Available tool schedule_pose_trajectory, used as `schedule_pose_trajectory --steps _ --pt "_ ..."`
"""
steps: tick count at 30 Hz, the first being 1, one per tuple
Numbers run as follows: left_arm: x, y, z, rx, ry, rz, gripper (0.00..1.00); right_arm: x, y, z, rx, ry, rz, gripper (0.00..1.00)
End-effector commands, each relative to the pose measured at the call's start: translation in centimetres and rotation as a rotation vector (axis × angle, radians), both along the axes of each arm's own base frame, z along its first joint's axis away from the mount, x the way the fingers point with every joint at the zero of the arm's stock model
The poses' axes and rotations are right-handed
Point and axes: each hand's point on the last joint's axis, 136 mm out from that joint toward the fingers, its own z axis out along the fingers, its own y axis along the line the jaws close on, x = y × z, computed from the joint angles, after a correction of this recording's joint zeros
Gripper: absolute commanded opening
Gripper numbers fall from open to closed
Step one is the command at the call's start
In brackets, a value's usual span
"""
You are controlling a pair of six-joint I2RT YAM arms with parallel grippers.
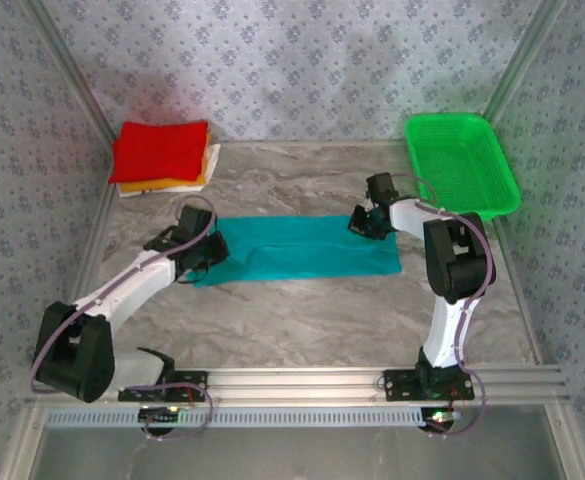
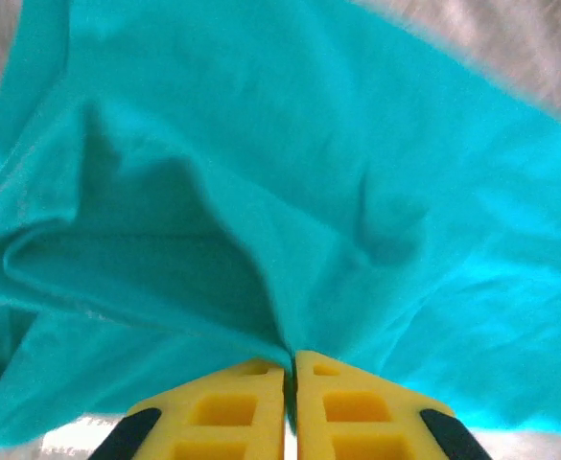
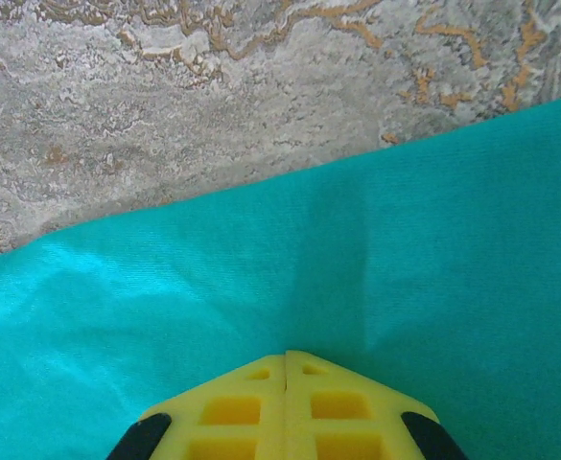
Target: Fold and stack the t-shirts
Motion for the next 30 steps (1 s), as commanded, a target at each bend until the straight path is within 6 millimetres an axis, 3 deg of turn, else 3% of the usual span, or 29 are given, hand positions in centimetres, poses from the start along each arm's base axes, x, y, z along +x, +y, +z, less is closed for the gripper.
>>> schedule_pose_trajectory --steps 1,4,9,12,15,19,23,25,27,30 --pt "-3.5 0.5 -4.1 0.035 0.138 0.026 0.18 0.1 0.1 0.0 0.008 0.025 -0.001 0.00" --pt "-4.3 0.8 -4.0 0.070 0.134 0.037 0.21 0.1 0.1 0.0 0.005 0.028 0.002 0.00" --pt "-3.3 2.3 1.9 0.095 -0.038 0.080 0.23 0.1 0.0 0.3 0.000 0.024 0.003 0.00" --pt "-1.8 2.8 5.1 0.067 -0.115 0.083 0.22 0.2 0.0 0.7 -0.004 0.014 0.002 0.00" --pt "0.9 2.7 6.2 0.036 -0.146 0.074 0.21 0.2 -0.1 0.5 -0.014 0.017 -0.003 0.00" --pt "5.0 2.1 5.0 0.035 -0.150 0.067 0.10 -0.1 -0.1 -0.2 -0.011 0.038 -0.012 0.00" --pt "8.7 1.1 1.8 -0.020 -0.120 0.057 0.08 -0.5 -0.5 -0.9 -0.009 0.055 -0.035 0.00" --pt "10.0 0.5 0.1 -0.019 -0.077 0.029 0.01 -0.6 -0.6 -1.2 0.003 0.065 -0.043 0.00" --pt "10.0 -0.2 -1.4 -0.010 -0.020 0.003 0.00 -0.7 -0.6 -1.3 0.016 0.075 -0.053 0.00" --pt "8.0 -0.7 -4.1 -0.002 0.067 0.001 0.00 -1.5 -1.1 -1.7 0.014 0.091 -0.079 0.00"
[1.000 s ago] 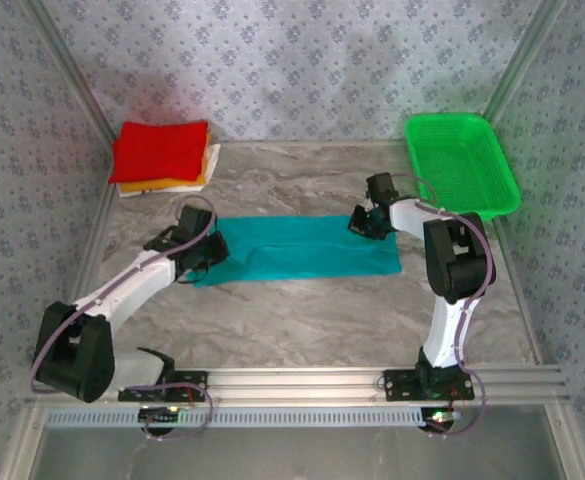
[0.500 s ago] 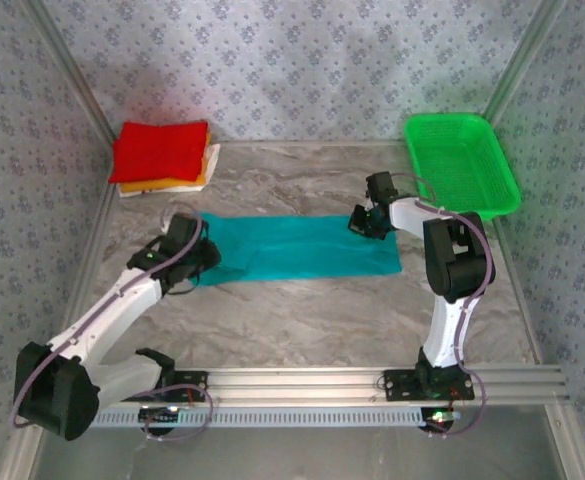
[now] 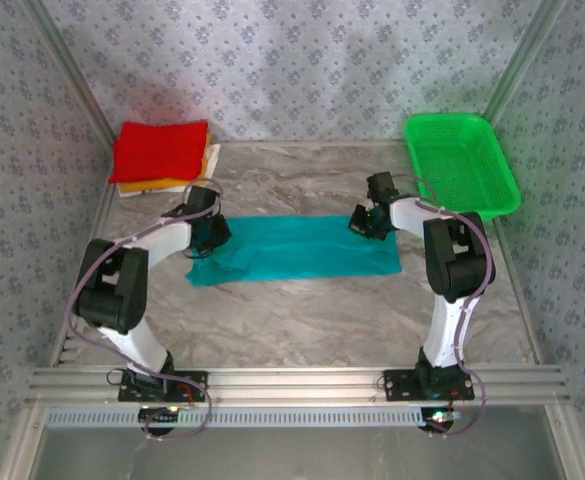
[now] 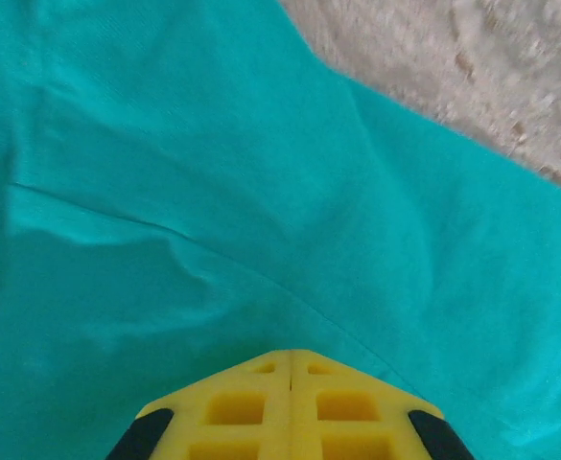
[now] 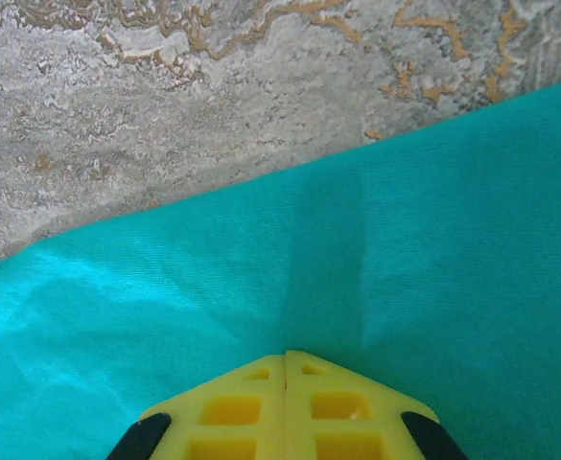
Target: Fold and stack the t-shirts
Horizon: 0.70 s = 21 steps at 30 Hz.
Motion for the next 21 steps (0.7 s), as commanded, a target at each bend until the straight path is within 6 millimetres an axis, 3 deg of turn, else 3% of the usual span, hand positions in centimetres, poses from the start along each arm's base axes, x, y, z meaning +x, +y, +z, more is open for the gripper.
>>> schedule_pose_trajectory --steps 1,5,9,15,18,21 --pt "-1.4 -1.3 -0.8 -0.041 0.030 -0.027 0.00 -1.9 -1.0 -1.9 -0.006 0.074 -0.050 0.00" --pt "-4.1 -0.5 -4.4 -0.080 0.093 0.034 0.00 -3.1 -1.5 -3.0 -0.014 0.113 -0.087 0.00" --pt "-2.2 -0.9 -5.1 -0.078 0.086 0.019 0.00 -4.7 -1.9 -3.6 -0.016 0.142 -0.111 0.00" --pt "5.7 -3.8 -4.5 -0.094 0.030 -0.075 0.00 -8.8 -2.7 -4.1 -0.017 0.195 -0.163 0.00" --pt "10.6 -6.7 -3.9 -0.123 0.000 -0.177 0.00 -11.2 -2.9 -4.3 -0.008 0.210 -0.204 0.00" --pt "15.4 -10.7 -3.0 -0.160 -0.040 -0.297 0.00 -13.8 -1.7 -4.6 0.012 0.228 -0.210 0.00"
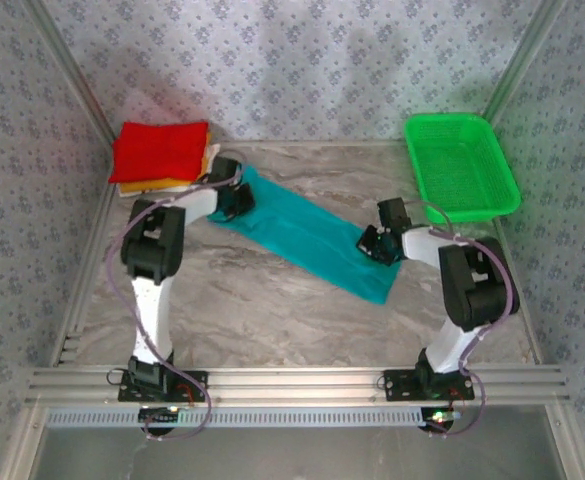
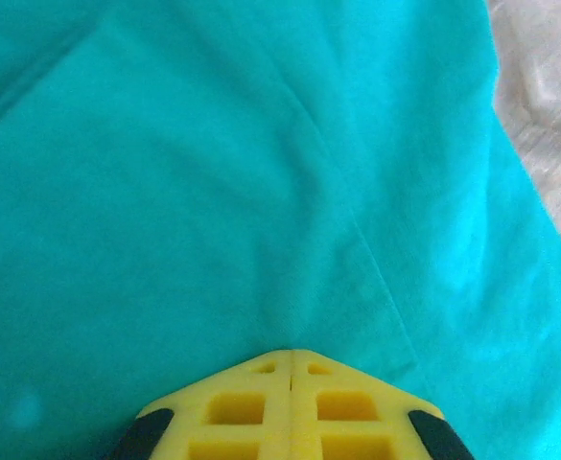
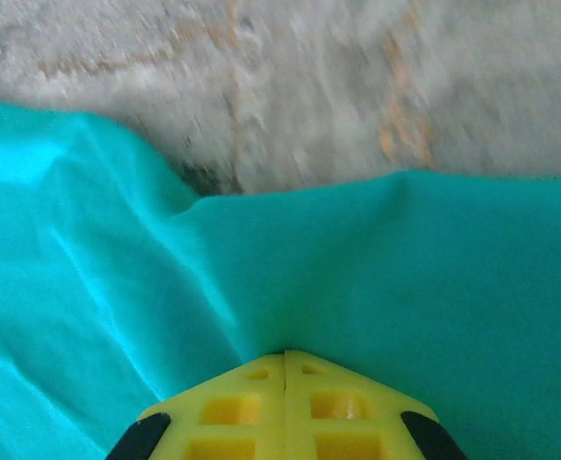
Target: Fold and stack the t-shirts
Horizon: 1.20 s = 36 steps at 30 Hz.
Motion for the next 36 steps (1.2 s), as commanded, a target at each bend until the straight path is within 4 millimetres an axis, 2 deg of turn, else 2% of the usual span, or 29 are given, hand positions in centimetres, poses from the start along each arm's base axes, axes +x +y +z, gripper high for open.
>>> schedule_pose_trajectory --steps 1,3,5,8,10,12,14,15,17,20,23,25,26,28,32,36 --pt "1.8 -4.1 -0.9 0.001 0.039 -0.186 0.00 -7.2 0.3 -4.1 -0.049 0.231 -0.026 0.00" --pt "4.2 -5.8 0.6 0.021 -0.014 -0.243 0.00 -8.7 2.5 -4.1 -0.029 0.241 0.016 0.00" --pt "6.1 -6.7 2.3 0.051 -0.071 -0.283 0.02 -9.8 4.9 -3.4 -0.012 0.229 0.079 0.00" --pt "7.9 -6.1 6.2 0.093 -0.161 -0.295 0.06 -10.0 6.5 -1.2 -0.068 0.153 0.157 0.00" --pt "8.5 -4.8 9.1 0.106 -0.213 -0.282 0.14 -8.9 6.5 0.9 -0.115 0.068 0.194 0.00" --pt "8.5 -3.1 11.7 0.136 -0.241 -0.255 0.17 -7.4 6.2 2.9 -0.144 -0.008 0.216 0.00" --pt "8.0 -1.6 14.4 0.172 -0.281 -0.231 0.17 -5.3 6.8 4.8 -0.155 -0.089 0.292 0.00" --pt "7.5 -1.2 14.9 0.174 -0.293 -0.224 0.17 -4.6 7.1 5.4 -0.173 -0.103 0.327 0.00" --pt "6.1 -0.5 17.4 0.116 -0.396 -0.174 0.20 -3.0 8.3 6.1 -0.186 -0.125 0.419 0.00" --pt "2.2 0.2 17.6 -0.021 -0.455 -0.100 0.25 -0.7 10.6 6.2 -0.123 -0.147 0.497 0.00" --pt "-1.3 -1.3 14.8 -0.106 -0.402 -0.101 0.25 1.8 12.5 6.0 -0.112 -0.148 0.553 0.00" --pt "-2.7 -2.6 12.2 -0.073 -0.356 -0.128 0.25 3.2 13.1 5.5 -0.140 -0.134 0.577 0.00" --pt "-3.0 -3.1 10.9 -0.049 -0.331 -0.143 0.24 3.7 13.0 4.6 -0.163 -0.097 0.572 0.00" --pt "-2.5 -3.6 8.7 -0.031 -0.291 -0.152 0.22 4.6 12.9 3.2 -0.167 -0.036 0.555 0.00" --pt "0.1 -4.7 5.7 -0.038 -0.249 -0.156 0.21 5.9 12.3 0.8 -0.153 0.019 0.490 0.00" --pt "2.5 -5.3 2.8 -0.035 -0.160 -0.137 0.19 5.3 11.6 -0.9 -0.124 0.060 0.417 0.00"
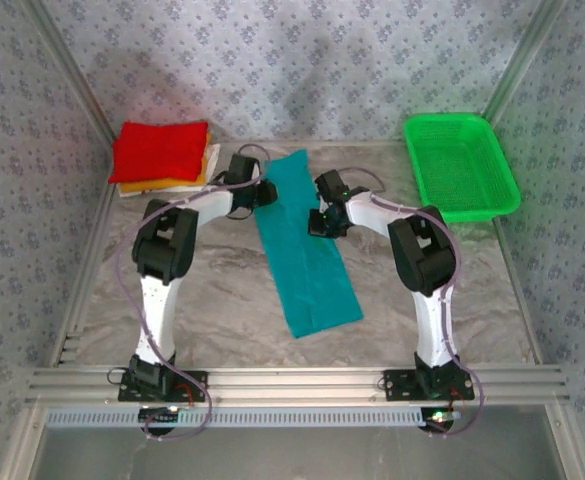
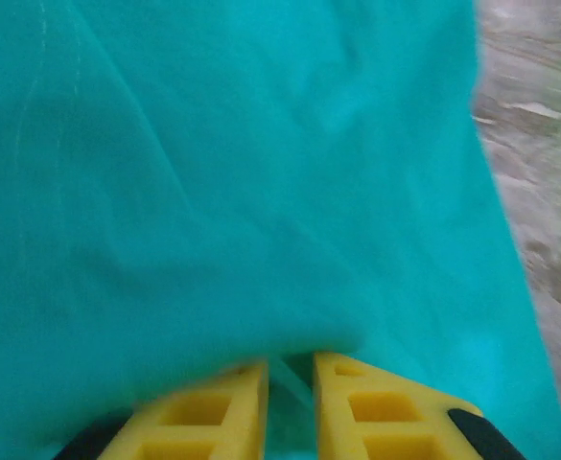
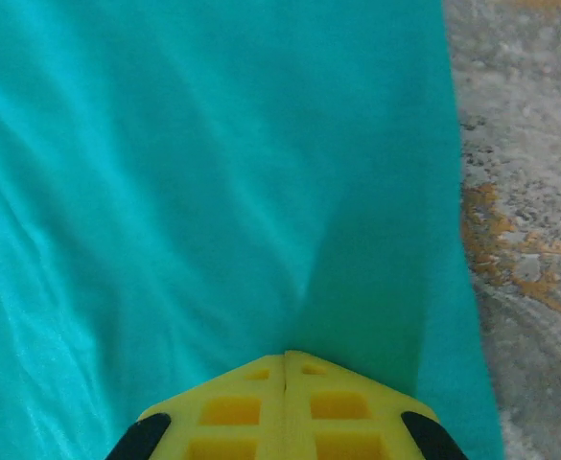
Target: Fold and stack the t-shirts
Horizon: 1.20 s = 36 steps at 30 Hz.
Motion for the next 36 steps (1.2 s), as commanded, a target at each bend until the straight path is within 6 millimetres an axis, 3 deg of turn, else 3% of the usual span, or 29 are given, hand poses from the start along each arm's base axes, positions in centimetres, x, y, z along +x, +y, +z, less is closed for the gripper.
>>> schedule_pose_trajectory --steps 1,5,10,15,17,19,22,27,29,31,33,35,36 --pt "2.6 -0.1 0.4 -0.023 0.033 0.033 0.18 -1.5 -1.2 -1.8 0.000 0.078 -0.082 0.00" --pt "4.9 -2.1 -1.4 -0.060 0.109 0.020 0.14 -2.0 -1.7 -3.1 0.057 0.094 -0.184 0.00" --pt "8.1 -5.4 -1.4 -0.136 0.105 -0.015 0.13 -0.3 -2.0 -4.2 0.099 0.099 -0.252 0.00" --pt "9.9 -4.7 -0.8 -0.170 0.061 0.014 0.14 2.9 -3.2 -4.3 0.074 0.070 -0.284 0.00" --pt "10.9 -3.7 0.2 -0.173 0.018 0.019 0.20 4.1 -3.6 -4.1 0.082 0.057 -0.297 0.00" --pt "11.6 -2.7 2.2 -0.161 -0.031 0.017 0.38 4.9 -3.6 -3.4 0.088 0.051 -0.288 0.00" --pt "12.0 -0.9 7.3 -0.105 -0.133 -0.008 0.85 5.6 -2.9 -1.4 0.130 0.026 -0.253 0.02" --pt "11.1 3.1 17.5 -0.021 -0.280 0.006 0.92 5.3 -1.3 4.0 0.246 -0.027 -0.212 0.12" --pt "10.0 4.1 22.4 -0.021 -0.350 -0.001 0.96 4.6 -1.0 6.6 0.279 -0.059 -0.196 0.17" --pt "8.2 4.9 25.7 -0.005 -0.370 -0.008 0.98 3.7 -0.8 9.2 0.297 -0.101 -0.169 0.21" --pt "6.4 5.2 27.3 0.009 -0.360 -0.011 0.98 2.5 -1.0 11.1 0.302 -0.145 -0.132 0.25" --pt "3.9 5.0 27.3 0.002 -0.315 -0.021 0.98 0.5 -1.9 11.5 0.302 -0.147 -0.118 0.28" --pt "2.6 4.6 26.3 -0.015 -0.296 -0.033 0.98 -0.3 -2.2 11.4 0.319 -0.144 -0.111 0.28"
